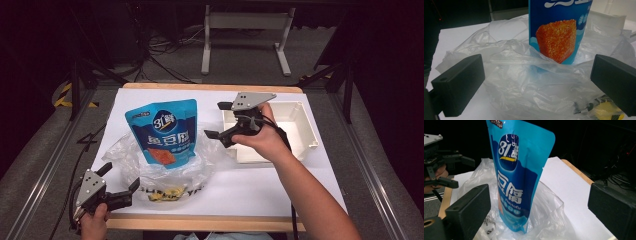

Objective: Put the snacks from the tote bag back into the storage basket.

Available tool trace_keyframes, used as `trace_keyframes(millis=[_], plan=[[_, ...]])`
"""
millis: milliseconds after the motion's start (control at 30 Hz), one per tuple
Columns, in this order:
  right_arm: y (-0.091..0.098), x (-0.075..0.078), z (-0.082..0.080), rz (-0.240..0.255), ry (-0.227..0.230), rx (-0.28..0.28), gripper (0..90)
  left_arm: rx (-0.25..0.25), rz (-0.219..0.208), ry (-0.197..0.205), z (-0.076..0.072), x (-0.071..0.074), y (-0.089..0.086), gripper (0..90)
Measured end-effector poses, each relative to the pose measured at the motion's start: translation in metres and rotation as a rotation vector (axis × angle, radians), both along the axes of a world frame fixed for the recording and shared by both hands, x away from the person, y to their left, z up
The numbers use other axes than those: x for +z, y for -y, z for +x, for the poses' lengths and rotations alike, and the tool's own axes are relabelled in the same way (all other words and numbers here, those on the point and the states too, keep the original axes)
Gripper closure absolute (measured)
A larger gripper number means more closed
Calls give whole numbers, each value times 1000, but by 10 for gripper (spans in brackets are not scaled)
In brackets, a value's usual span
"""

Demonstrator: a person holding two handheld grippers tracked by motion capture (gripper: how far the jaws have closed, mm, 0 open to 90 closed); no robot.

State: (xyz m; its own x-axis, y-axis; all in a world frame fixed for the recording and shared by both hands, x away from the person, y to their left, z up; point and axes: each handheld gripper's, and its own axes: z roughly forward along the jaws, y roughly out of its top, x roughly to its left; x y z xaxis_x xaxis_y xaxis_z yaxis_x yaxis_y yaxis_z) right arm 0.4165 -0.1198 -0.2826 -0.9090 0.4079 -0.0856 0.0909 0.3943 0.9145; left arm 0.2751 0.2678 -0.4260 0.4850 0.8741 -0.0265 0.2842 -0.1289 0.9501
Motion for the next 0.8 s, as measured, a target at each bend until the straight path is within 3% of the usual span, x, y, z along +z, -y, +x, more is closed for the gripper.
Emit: trace_keyframes(millis=[367, 600, 700, 800], plan=[[-27, -11, 16, 90, -21, 82, 42, -1, -7, 14, -1, 1, 0, 2], [-47, -26, 24, 60, -42, 94, 53, 0, -11, 16, 0, 1, 0, 2], [-55, -34, 26, 69, -1, 88, 80, -2, -8, 19, 1, 1, 0, 2], [-61, -40, 29, 92, -12, 109, 78, 2, -9, 17, -1, 1, 0, 2]])
